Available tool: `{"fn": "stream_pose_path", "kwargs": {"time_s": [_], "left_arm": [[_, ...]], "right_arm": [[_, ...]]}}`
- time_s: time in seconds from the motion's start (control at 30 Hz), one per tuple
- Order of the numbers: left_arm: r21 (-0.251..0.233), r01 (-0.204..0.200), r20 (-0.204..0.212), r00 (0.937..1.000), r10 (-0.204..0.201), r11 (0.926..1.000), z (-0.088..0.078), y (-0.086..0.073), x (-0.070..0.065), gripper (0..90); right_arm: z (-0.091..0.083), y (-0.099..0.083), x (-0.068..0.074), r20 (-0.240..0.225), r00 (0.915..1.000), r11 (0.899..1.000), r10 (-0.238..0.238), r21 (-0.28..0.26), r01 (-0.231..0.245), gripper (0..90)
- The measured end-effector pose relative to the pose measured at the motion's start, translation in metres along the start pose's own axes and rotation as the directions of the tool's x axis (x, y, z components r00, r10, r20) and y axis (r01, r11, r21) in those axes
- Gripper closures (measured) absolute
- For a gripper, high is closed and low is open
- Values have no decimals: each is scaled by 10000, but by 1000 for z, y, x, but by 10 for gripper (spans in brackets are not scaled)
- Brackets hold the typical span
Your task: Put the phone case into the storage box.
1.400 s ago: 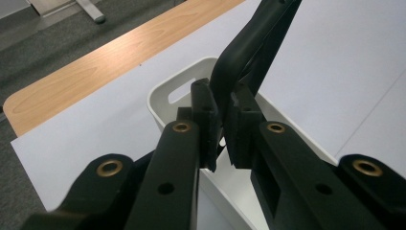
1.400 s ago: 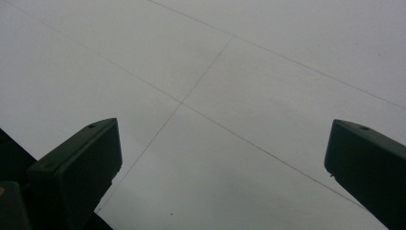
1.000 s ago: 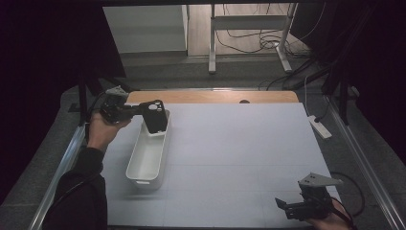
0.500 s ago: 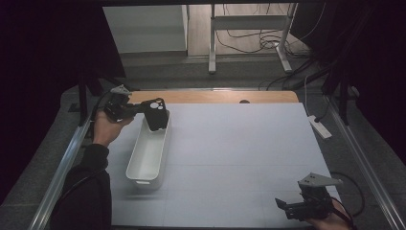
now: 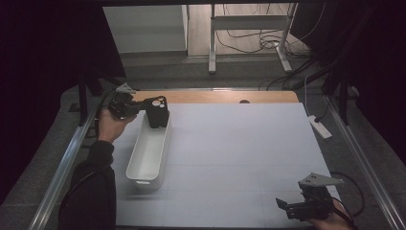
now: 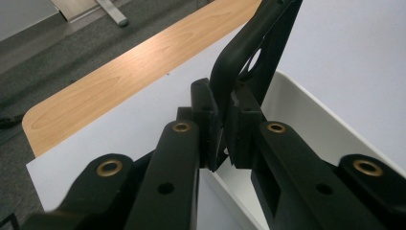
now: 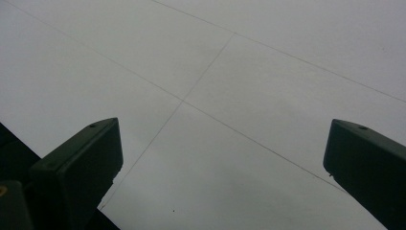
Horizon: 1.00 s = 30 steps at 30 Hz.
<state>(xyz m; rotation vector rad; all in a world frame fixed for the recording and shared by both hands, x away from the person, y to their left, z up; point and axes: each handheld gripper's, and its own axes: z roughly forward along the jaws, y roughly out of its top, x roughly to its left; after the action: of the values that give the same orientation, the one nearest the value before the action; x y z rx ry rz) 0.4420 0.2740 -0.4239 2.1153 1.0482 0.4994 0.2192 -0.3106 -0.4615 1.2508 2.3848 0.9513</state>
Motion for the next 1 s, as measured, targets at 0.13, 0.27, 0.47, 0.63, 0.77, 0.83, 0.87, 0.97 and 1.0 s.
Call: {"fn": "stream_pose_path", "kwargs": {"time_s": [0.13,0.27,0.47,0.63,0.77,0.83,0.87,0.97,1.0], "left_arm": [[-182,73,-11,10000,-74,9998,3,-1,2,832],[-335,73,-3,10000,-73,9994,6,-4,5,829],[-518,396,-97,9991,-402,9979,9,-5,8,801],[-413,832,-299,9960,-845,9957,14,-3,9,771],[-359,1009,-319,9943,-1021,9942,16,-3,8,723],[-392,1115,-248,9933,-1125,9930,17,-4,8,706],[-401,1177,-210,9927,-1186,9922,17,-5,8,686],[-435,1427,-73,9897,-1431,9888,16,-8,8,639],[-456,1556,31,9878,-1557,9868,16,-9,8,627]], "right_arm": [[0,0,0,-2,10000,10000,-9,4,9,0],[0,0,0,-2,10000,10000,-4,-8,4,0],[0,0,0,-3,10000,10000,-35,-10,35,0],[0,0,0,-10,10000,10000,-36,2,36,0],[0,0,0,-10,10000,10000,-44,0,44,0],[0,0,0,-6,10000,10000,-44,-16,44,0],[0,0,0,-9,10000,10000,-35,-34,35,0],[0,0,0,2,10000,10000,-6,-64,6,0],[0,0,0,11,10000,10000,-4,-60,4,0]]}}
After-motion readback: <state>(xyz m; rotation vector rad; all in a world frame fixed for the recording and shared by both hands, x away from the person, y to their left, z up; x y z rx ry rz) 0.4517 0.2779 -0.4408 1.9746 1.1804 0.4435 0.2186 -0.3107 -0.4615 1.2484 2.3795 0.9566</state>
